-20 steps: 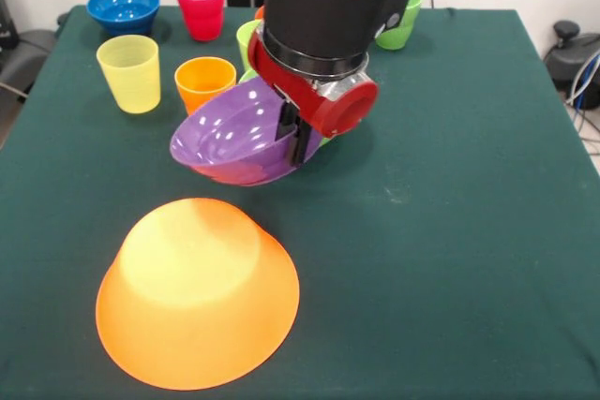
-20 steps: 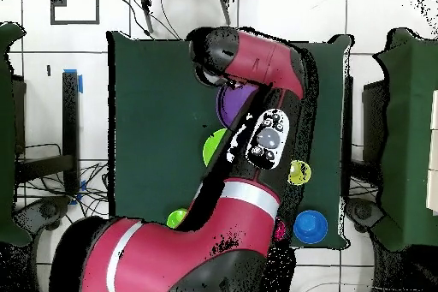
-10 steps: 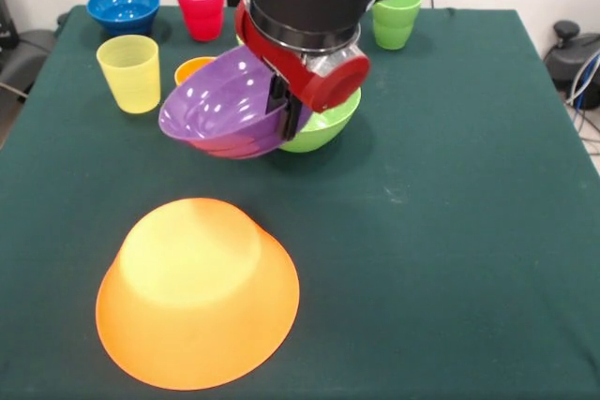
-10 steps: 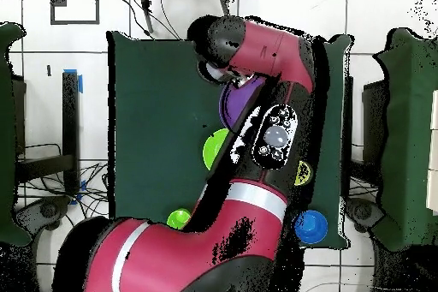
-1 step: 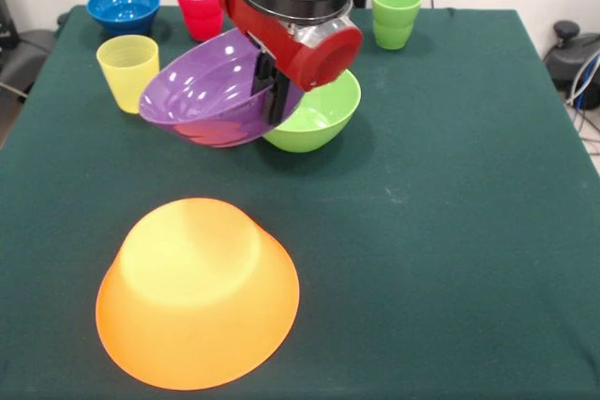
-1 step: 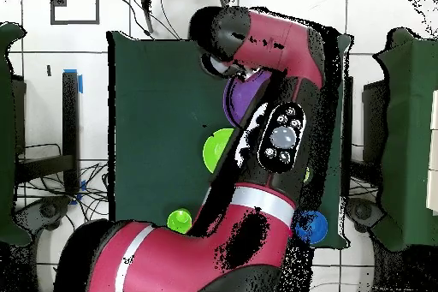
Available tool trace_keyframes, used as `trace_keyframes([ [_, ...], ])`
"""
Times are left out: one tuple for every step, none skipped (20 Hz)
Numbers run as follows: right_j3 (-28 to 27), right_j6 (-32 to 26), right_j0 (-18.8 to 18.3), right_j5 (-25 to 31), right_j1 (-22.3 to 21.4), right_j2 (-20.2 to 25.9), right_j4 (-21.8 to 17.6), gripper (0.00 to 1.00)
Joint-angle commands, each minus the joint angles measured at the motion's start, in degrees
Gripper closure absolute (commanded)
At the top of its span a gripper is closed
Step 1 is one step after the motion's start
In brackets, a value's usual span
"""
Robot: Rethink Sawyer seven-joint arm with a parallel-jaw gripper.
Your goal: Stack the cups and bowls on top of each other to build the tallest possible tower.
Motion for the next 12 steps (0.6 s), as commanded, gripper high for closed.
trace_keyframes([
  [-4.7, -11.8, -2.4, 2.5, 3.8, 7.9, -4.1, 1.0],
  [-5.9, -12.1, -2.7, 2.7, 4.6, 8.0, -4.2, 1.0],
  [-6.8, -12.3, -2.8, 2.8, 5.1, 8.1, -4.3, 1.0],
  [-7.9, -12.5, -3.0, 3.2, 5.7, 8.0, -4.4, 1.0],
  [-8.3, -12.7, -3.1, 3.4, 5.8, 8.0, -4.5, 1.0],
  [-9.2, -12.8, -3.2, 4.0, 6.2, 7.9, -4.5, 1.0],
  [-10.1, -12.9, -3.3, 4.6, 6.6, 7.8, -4.5, 1.0],
  [-11.0, -13.1, -3.3, 4.8, 7.0, 7.7, -4.5, 1.0],
  [-11.4, -13.1, -3.4, 4.9, 7.3, 7.7, -4.5, 1.0],
  [-12.2, -13.2, -3.4, 4.8, 7.9, 7.7, -4.4, 1.0],
  [-12.4, -13.2, -3.4, 4.7, 8.1, 7.7, -4.4, 1.0],
  [-13.2, -13.2, -3.5, 4.9, 8.6, 7.6, -4.3, 1.0],
])
